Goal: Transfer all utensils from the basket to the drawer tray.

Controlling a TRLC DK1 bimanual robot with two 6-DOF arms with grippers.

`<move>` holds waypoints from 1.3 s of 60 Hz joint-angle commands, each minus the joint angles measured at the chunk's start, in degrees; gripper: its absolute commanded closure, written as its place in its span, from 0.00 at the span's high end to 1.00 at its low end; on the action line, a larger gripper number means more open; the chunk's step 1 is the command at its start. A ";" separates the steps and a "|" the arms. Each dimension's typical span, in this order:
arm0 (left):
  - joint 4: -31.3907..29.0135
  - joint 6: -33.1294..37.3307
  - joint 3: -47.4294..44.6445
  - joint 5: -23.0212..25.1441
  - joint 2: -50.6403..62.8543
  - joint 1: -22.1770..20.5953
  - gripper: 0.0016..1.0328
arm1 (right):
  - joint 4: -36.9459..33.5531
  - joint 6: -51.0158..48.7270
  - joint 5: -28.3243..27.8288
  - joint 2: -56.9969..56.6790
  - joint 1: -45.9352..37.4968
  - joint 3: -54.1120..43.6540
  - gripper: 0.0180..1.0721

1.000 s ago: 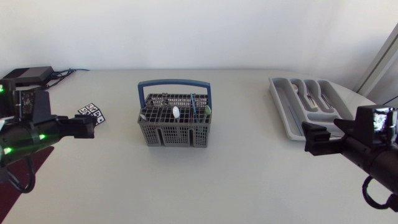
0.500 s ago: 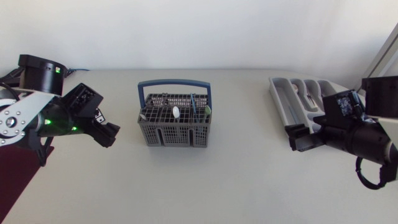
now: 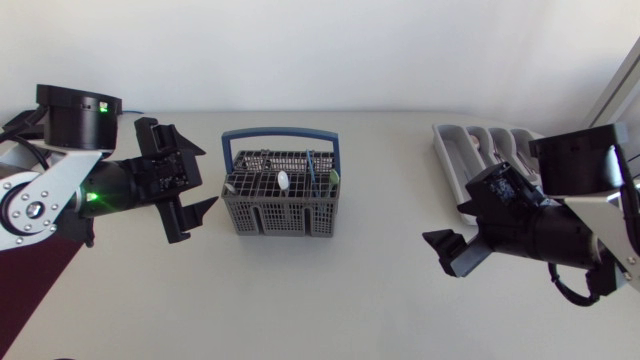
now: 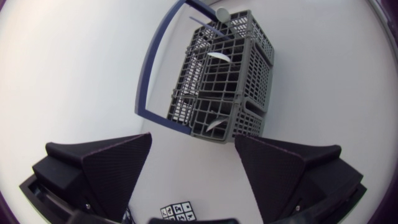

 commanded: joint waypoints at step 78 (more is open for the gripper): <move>4.79 31.90 5.78 9.60 13.05 3.20 0.04 | 0.65 -0.90 -0.11 2.32 1.29 0.10 0.95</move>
